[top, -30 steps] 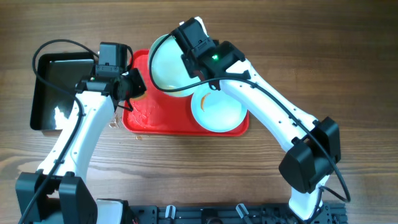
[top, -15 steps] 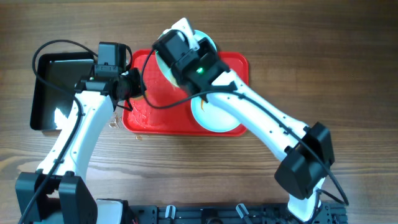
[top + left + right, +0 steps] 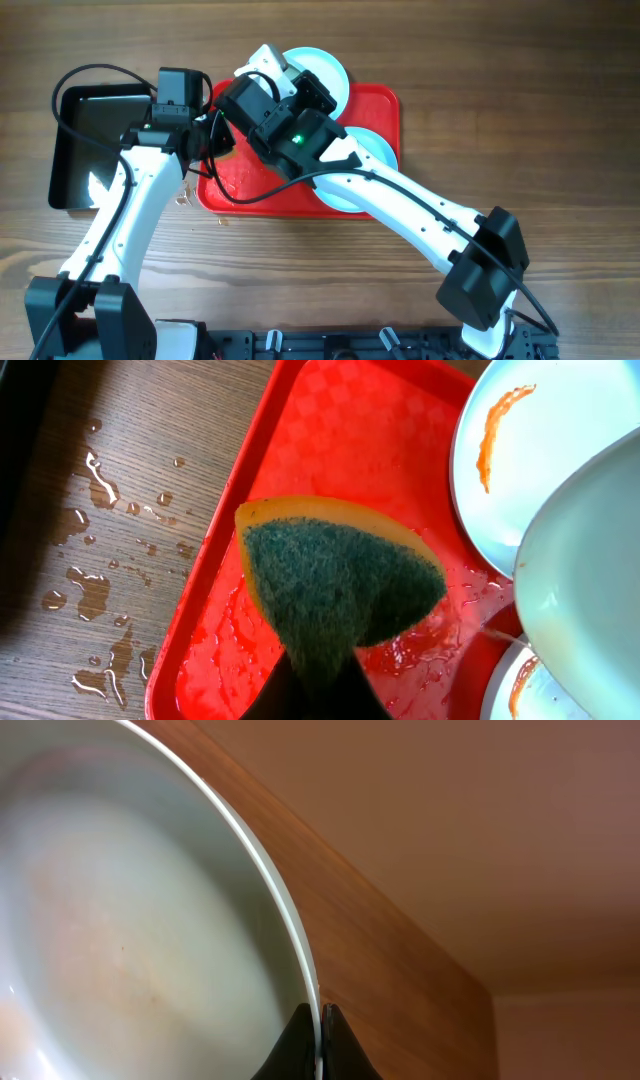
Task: Clean dirty plates on tray and stack at the side
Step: 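Grasp the scrubbed plate rim with the right gripper and lift it, then carry the plate right and set it on the table beside the tray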
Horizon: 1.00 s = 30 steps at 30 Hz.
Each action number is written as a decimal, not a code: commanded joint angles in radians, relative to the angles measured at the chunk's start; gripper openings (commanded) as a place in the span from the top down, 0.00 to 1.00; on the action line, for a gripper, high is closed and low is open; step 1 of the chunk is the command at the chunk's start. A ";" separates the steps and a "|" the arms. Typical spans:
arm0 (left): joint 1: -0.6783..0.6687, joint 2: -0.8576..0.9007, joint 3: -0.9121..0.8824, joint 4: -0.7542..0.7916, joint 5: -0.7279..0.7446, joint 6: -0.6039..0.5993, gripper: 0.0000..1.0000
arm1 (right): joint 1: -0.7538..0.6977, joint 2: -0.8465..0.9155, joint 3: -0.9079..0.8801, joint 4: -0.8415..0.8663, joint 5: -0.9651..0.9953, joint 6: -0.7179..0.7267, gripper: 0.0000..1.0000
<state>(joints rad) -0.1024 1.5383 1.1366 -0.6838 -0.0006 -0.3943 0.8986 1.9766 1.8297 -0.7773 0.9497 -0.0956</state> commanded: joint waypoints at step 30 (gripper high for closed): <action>0.007 0.007 -0.005 -0.005 0.011 0.020 0.96 | -0.831 -0.015 -0.014 -0.185 -1.423 0.341 0.96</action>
<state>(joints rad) -0.1024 1.5383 1.1366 -0.6918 -0.0006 -0.3943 0.1856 1.9766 1.8294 -0.9543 -0.2909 0.2249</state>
